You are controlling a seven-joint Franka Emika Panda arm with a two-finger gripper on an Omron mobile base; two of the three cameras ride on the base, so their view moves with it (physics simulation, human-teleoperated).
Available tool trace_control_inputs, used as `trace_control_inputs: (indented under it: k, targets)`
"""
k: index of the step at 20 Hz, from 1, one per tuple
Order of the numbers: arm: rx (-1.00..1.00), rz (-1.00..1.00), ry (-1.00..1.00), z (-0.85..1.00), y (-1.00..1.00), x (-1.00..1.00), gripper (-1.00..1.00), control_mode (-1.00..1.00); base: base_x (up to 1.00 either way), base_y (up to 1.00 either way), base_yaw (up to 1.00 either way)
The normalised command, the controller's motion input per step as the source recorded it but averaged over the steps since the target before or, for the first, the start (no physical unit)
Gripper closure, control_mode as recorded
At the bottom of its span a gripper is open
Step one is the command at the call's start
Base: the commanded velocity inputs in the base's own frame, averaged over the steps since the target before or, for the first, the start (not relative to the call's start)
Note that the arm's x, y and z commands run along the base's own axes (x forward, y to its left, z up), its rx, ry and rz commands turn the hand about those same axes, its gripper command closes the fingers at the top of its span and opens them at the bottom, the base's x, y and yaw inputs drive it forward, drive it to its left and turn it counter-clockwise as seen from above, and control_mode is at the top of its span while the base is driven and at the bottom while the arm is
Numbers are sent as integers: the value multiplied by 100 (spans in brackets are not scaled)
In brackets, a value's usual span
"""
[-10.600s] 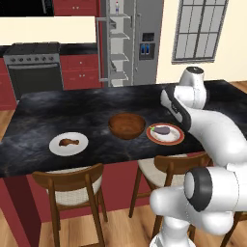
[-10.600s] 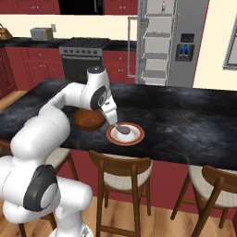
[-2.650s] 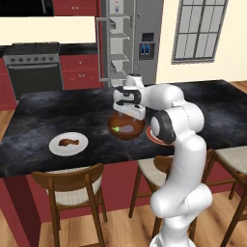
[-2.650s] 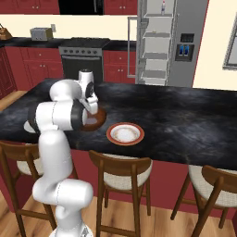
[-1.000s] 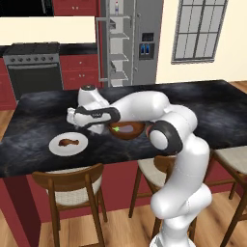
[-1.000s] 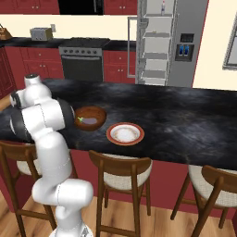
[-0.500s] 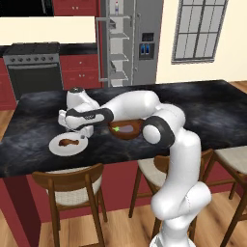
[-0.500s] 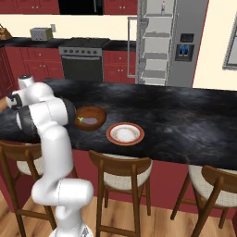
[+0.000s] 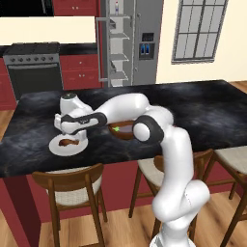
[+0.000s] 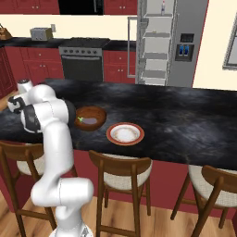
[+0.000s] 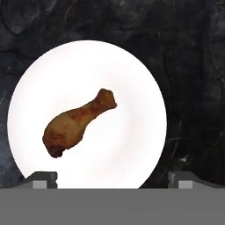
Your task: Pick the chicken drumstick and eggplant from their plates and place them in the bowl. Then put the bowl in the fridge.
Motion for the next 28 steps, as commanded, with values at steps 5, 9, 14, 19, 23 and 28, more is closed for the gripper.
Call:
trace_control_inputs:
  k: [5,9,14,19,23,28]
  targets:
    - [5,0,2,-22,8,27,-100,-100,0,0,0]
    - [5,0,0,-25,3,24,-100,-100,0,0,0]
    - [2,0,0,-26,23,18,-100,-100,0,0,0]
    - [0,0,0,-25,27,12,-100,-100,0,0,0]
    - [0,0,0,-12,10,18,-100,-100,0,0,0]
    - [0,0,0,-4,1,23,-100,-100,0,0,0]
